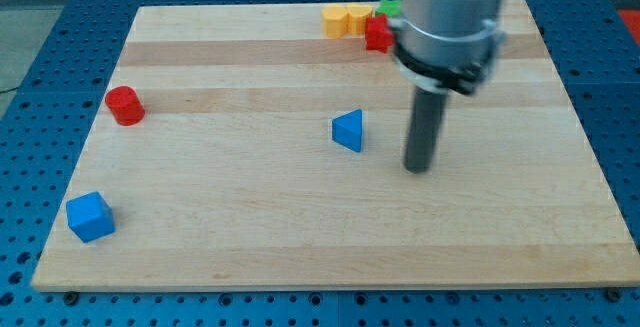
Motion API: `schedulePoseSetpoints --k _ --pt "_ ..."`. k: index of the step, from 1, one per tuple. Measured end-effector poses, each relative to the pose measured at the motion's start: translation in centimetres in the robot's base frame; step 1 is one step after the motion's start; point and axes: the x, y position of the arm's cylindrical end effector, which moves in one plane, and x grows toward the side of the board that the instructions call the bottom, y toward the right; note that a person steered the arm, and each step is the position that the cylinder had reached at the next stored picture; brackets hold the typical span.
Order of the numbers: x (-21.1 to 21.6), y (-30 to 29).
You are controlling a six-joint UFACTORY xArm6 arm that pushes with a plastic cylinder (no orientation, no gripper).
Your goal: Slide the blue triangle into the bottom side of the red star
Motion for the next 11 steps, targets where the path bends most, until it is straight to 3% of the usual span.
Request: schedulePoseSetpoints --k 1,2,6,11 --pt "3.7 0.0" --pt "3.8 -2.7" --pt "-2.3 -11.6" --pt "-9.7 -9.6"
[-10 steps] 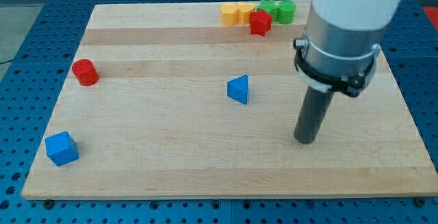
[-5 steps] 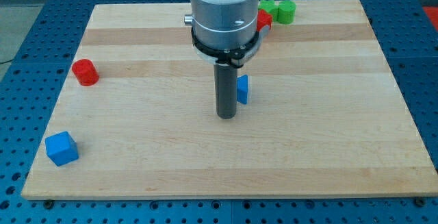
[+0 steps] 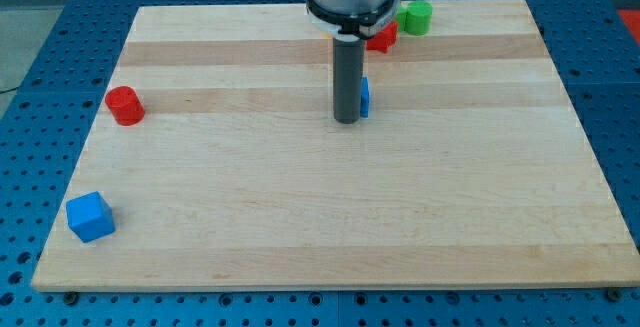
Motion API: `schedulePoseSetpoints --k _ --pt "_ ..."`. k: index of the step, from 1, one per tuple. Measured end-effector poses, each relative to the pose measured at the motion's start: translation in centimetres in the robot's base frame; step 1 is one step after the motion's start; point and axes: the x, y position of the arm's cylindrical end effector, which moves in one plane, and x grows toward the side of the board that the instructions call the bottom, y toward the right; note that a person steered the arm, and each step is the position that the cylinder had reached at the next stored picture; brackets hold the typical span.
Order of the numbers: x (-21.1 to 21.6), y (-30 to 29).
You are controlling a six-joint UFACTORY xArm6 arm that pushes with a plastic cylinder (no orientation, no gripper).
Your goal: Slide the blue triangle into the bottom side of the red star
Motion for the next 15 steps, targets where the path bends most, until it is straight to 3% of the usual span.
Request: schedulePoseSetpoints --k 3,5,9,11,12,15 --pt "-4.1 0.3" --pt "-2.3 2.2" --pt "-8.4 2.7" --pt "-1.2 3.4" --pt "-0.8 7.5" --pt "-4.7 8.8"
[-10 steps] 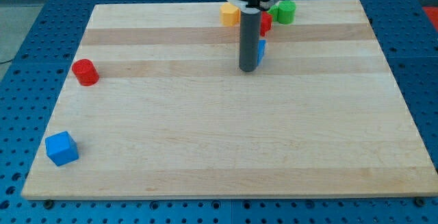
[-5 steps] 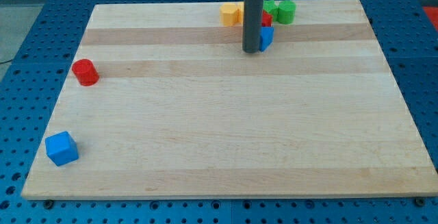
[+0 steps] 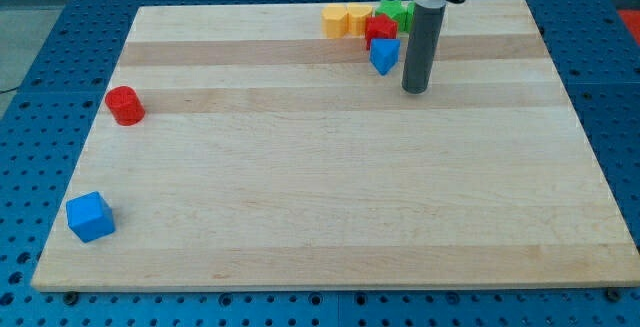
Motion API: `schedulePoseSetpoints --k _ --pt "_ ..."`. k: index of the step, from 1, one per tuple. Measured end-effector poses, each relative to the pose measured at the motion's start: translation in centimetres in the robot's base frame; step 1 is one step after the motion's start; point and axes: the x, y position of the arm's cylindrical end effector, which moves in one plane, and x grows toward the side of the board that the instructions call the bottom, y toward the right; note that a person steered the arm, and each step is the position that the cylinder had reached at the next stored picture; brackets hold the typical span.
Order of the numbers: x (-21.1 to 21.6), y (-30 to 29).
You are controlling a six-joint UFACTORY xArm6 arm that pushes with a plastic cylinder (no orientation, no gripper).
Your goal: Slide the blue triangle into the bottom side of the red star
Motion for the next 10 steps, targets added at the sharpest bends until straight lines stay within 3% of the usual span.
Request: schedulePoseSetpoints --k 4,10 --pt "-4.1 -0.9" --pt "-1.9 -4.2"
